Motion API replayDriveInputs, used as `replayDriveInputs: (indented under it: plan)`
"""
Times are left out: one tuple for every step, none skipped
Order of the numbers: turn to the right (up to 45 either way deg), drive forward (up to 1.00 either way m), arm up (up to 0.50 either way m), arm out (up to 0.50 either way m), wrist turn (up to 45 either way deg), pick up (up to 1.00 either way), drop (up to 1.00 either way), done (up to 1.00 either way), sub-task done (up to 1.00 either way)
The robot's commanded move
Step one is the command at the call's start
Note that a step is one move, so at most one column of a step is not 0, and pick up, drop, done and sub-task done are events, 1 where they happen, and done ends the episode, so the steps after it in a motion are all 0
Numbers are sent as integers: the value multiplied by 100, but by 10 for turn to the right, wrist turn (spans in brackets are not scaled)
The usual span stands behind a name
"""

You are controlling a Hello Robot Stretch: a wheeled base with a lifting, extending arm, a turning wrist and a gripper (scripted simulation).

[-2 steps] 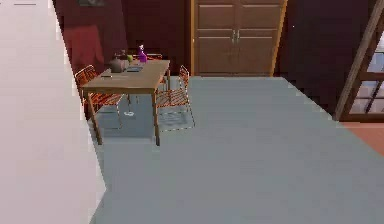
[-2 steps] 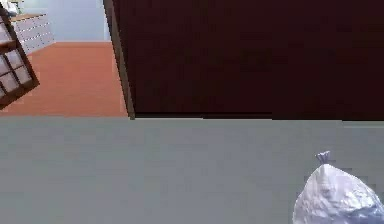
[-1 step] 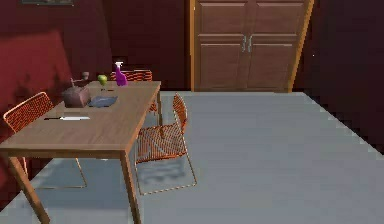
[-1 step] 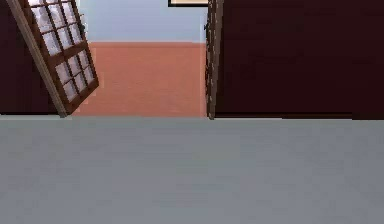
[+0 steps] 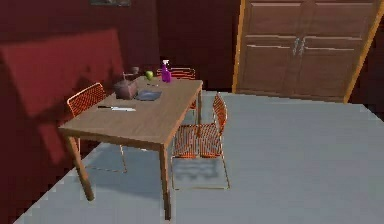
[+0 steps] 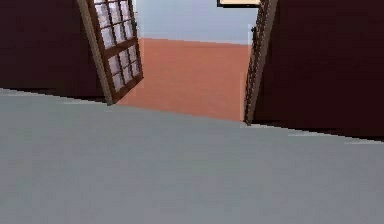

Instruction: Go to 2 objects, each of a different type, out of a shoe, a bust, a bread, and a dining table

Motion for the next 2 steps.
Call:
replayDriveInputs:
  plan:
    - [0, 20, 0, 0, 0, 0, 0, 0, 0]
    - [-120, 0, 0, 0, 0, 0, 0, 0, 0]
